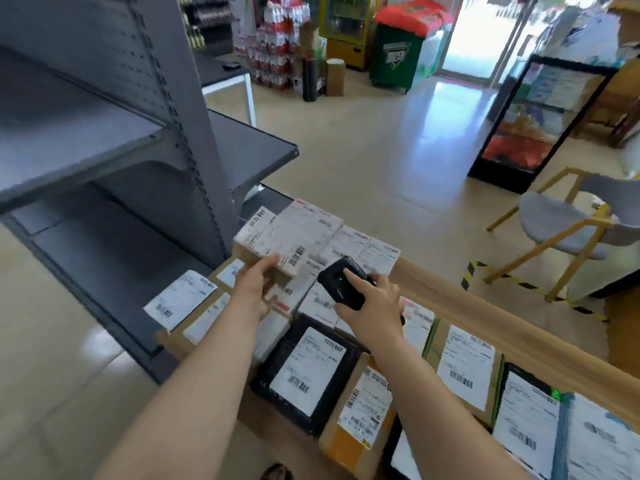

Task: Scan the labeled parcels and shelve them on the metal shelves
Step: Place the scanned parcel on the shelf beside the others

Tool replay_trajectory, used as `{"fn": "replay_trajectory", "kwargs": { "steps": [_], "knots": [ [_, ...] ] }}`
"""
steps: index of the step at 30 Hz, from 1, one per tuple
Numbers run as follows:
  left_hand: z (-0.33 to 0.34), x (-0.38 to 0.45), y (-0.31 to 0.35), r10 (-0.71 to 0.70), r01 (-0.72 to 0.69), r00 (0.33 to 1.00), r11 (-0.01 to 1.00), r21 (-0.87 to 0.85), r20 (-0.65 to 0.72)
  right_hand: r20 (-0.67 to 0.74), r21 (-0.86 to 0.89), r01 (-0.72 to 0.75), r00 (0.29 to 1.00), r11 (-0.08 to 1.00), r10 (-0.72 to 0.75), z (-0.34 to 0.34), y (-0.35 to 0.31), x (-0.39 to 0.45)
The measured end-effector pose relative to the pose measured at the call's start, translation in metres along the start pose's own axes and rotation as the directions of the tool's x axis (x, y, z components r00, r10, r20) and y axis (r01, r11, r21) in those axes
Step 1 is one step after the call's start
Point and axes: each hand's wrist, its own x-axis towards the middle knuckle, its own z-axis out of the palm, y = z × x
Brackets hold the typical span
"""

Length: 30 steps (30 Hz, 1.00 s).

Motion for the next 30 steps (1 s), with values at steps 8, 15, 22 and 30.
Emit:
{"fn": "replay_trajectory", "kwargs": {
  "steps": [8, 15, 22, 30],
  "knots": [
    [-0.178, -0.078, -0.01, -0.112, 0.032, 0.979, 0.91, -0.414, -0.17, 0.227, 0.062, 0.297, 0.925, 0.953, -0.303, 0.085, -0.094, -0.041],
    [-0.366, -0.144, 0.022, -0.048, -0.168, 0.937, 0.807, -0.566, -0.347, 0.362, 0.133, 0.532, 0.759, 0.836, -0.541, 0.187, -0.256, -0.108],
    [-0.554, -0.202, 0.091, 0.039, -0.364, 0.857, 0.752, -0.55, -0.514, 0.389, 0.296, 0.603, 0.633, 0.741, -0.67, 0.309, -0.442, -0.172],
    [-0.729, -0.201, 0.169, 0.078, -0.506, 0.79, 0.643, -0.575, -0.608, 0.425, 0.331, 0.667, 0.526, 0.668, -0.736, 0.418, -0.595, -0.201]
  ]
}}
